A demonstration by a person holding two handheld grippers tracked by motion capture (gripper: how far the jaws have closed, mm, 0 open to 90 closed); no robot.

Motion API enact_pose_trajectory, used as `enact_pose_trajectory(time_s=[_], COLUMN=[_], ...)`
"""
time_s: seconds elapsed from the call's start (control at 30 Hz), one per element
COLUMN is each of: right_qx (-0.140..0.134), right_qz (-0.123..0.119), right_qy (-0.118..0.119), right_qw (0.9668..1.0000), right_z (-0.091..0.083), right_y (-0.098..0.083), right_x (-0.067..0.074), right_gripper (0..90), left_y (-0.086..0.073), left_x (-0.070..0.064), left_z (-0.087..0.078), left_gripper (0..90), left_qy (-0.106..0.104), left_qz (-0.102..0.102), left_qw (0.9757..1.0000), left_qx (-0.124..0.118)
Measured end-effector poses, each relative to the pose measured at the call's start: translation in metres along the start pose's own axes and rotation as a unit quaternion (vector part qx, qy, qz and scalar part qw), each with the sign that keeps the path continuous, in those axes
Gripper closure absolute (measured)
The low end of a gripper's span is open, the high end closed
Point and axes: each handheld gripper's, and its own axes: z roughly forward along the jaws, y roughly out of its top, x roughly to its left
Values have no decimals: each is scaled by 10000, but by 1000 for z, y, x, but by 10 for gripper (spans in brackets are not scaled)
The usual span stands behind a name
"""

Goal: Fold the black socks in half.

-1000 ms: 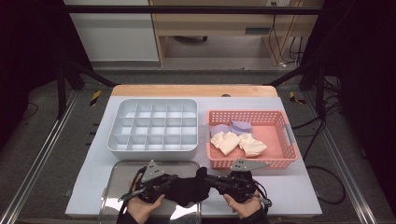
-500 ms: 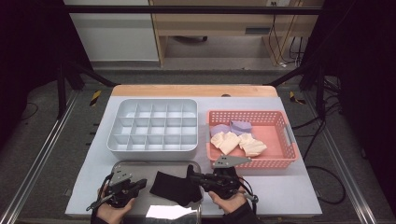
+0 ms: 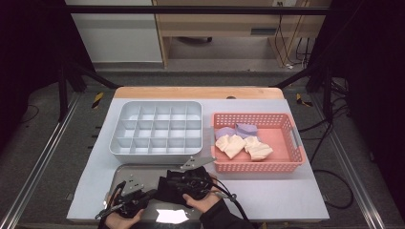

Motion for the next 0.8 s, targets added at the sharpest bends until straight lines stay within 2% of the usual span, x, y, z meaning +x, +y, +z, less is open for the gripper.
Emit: enact_pose_trajectory(time_s=[0.13,0.33,0.43,0.5,0.6,0.7,0.8], right_qx=[293,709,682,622,384,84,-81], right_qz=[-45,-75,-43,-74,-137,-189,-247], right_qy=[-62,-329,-277,-215,-143,-118,-294], right_qw=[9995,9969,9973,9978,9991,9997,9992], right_z=[19,41,46,44,34,16,-3], right_y=[1,-7,-10,-9,-7,-4,-6], right_x=[2,2,2,2,4,3,0], right_gripper=[822,809,757,699,637,635,684], left_y=[0,2,2,2,2,3,5], left_x=[1,6,9,10,11,12,14], left_z=[-1,-7,-10,-11,-11,-14,-19], left_gripper=[892,892,892,891,891,891,892], left_qy=[9,56,88,91,99,101,81], left_qz=[-54,-156,-216,-251,-255,-280,-317], left_qw=[10000,9997,9994,9993,9992,9990,9983], left_qx=[-44,-190,-261,-258,-274,-346,-484])
